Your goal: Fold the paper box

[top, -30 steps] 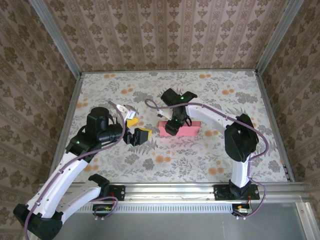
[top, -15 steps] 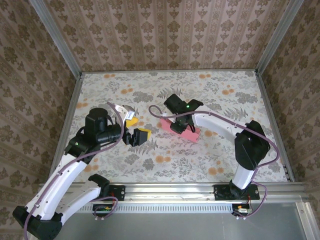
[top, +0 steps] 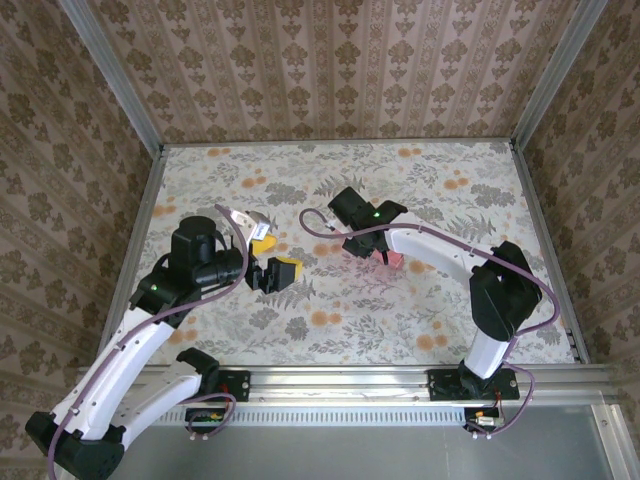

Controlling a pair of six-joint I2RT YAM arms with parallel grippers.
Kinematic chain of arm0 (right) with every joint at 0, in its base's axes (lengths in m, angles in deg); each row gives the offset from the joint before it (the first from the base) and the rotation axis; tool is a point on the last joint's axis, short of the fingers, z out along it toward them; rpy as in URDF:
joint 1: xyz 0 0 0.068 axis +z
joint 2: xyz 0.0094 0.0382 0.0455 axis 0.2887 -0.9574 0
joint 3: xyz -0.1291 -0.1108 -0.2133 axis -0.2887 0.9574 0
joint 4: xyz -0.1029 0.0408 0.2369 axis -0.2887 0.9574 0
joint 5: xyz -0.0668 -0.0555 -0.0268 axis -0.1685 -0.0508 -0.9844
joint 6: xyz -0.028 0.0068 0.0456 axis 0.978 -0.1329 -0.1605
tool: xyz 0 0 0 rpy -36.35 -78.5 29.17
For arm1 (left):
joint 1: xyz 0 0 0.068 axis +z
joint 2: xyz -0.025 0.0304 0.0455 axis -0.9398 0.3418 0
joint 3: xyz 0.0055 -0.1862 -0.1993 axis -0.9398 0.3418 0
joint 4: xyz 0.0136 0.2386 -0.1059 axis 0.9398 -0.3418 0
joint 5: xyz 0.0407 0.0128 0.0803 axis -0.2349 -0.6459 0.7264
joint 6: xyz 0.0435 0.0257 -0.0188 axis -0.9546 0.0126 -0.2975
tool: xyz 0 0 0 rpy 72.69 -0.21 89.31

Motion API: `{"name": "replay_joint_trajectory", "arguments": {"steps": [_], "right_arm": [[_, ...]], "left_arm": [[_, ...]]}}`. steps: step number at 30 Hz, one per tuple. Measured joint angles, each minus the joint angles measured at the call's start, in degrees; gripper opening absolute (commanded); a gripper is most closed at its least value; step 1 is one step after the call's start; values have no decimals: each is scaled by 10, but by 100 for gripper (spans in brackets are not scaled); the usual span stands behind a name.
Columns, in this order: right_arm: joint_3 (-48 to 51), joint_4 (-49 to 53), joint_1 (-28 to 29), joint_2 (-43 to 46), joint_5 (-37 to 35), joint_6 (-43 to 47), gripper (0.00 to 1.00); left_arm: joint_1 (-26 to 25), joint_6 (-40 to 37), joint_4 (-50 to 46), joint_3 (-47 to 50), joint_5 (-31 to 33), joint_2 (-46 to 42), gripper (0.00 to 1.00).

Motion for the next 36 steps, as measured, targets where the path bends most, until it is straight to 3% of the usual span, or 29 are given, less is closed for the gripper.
{"name": "replay_joint_trajectory", "arguments": {"steps": [3,17,36], "right_arm": [[0,-10,-6,0,-22,5,29],[-20,-60,-52,-68,-119,32,33],[-26,-117,-39,-126,-190,27,38]], "left_arm": [[0,0,0,0,0,0,100],[-5,0,0,0,0,0,100],[-12,0,0,0,1,0,100]]}}
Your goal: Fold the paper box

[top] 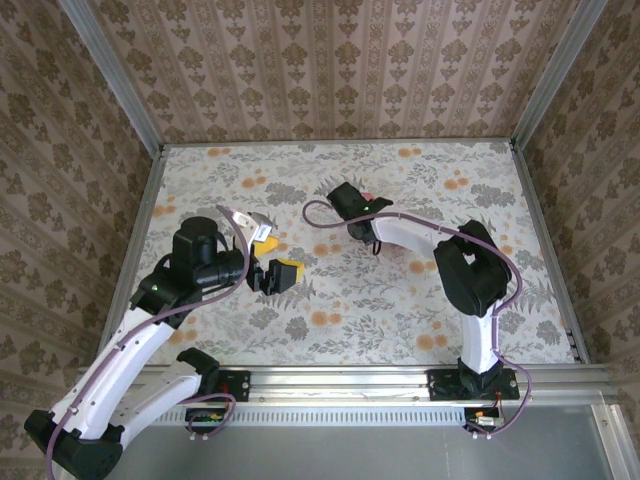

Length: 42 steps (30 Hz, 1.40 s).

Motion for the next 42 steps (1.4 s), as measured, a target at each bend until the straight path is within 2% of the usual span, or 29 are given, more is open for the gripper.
{"name": "replay_joint_trajectory", "arguments": {"steps": [16,33,37,42], "right_arm": [[0,4,29,-15,26,-71,50],[-8,35,30,-17,125,-127,53],[10,30,32,11,134,-141,57],[61,10,32,101,147,-175,69]], "left_arm": [[-7,0,0,0,2,0,100],[-7,0,0,0,8,0,100],[-8,1,0,0,39,2,100],[-7,7,-2,-6,106,42,100]]}}
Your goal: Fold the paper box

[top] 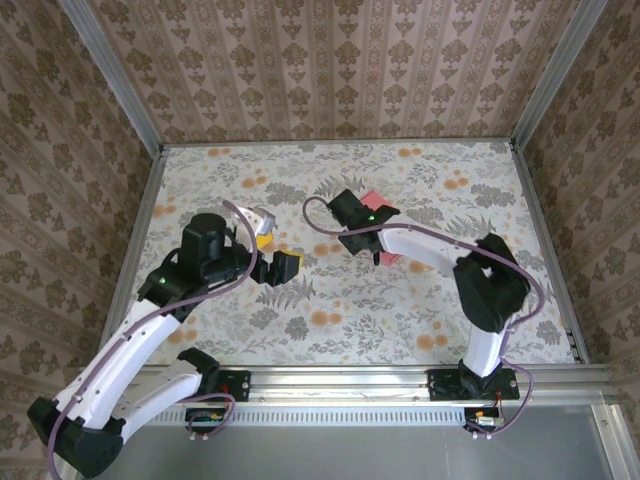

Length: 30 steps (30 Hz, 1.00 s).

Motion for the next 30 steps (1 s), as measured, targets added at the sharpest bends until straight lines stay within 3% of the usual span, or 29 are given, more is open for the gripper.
{"name": "replay_joint_trajectory", "arguments": {"steps": [5,18,25,30], "right_arm": [[55,-31,-6,101,19,-45,100],[243,-99,-52,373,47,-148,100],[389,-155,-97,551,42,-167,100],[442,-164,-129,606,42,-163,100]], "left_arm": [[4,8,-10,-25,53,50,100],[59,13,36,-31,129,109,100],[158,2,91,17,181,128,100],[240,-9,159,85,193,136,100]]}}
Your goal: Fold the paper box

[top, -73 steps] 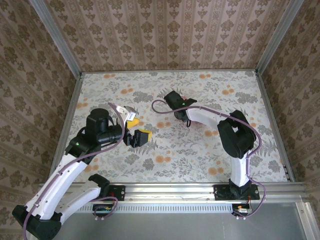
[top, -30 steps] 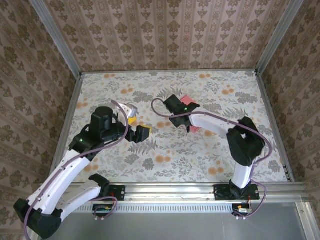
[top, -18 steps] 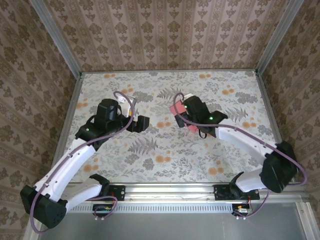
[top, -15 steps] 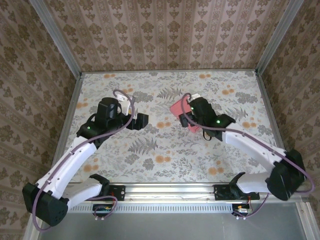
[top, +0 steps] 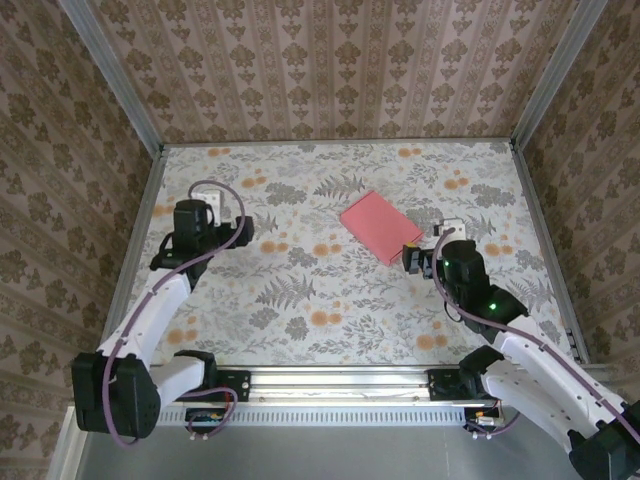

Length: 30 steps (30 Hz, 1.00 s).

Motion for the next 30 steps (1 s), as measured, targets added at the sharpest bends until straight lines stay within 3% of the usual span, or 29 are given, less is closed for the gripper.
{"name": "replay_joint_trajectory", "arguments": {"steps": [4,12,23,30], "right_arm": [[3,-1,-13,0,-1,0,100],[11,-21,-13,-10,-2,0,100],[45,-80,-54,-58,-18,23,100],[45,-114,-89,-92,-34,42,100]], "left_arm": [[47,-24,74,44,6,5,100],[87,-79,242,114,21,43,100],[85,-114,441,179,40,156,100],[52,-144,531,184,56,215,100]]}}
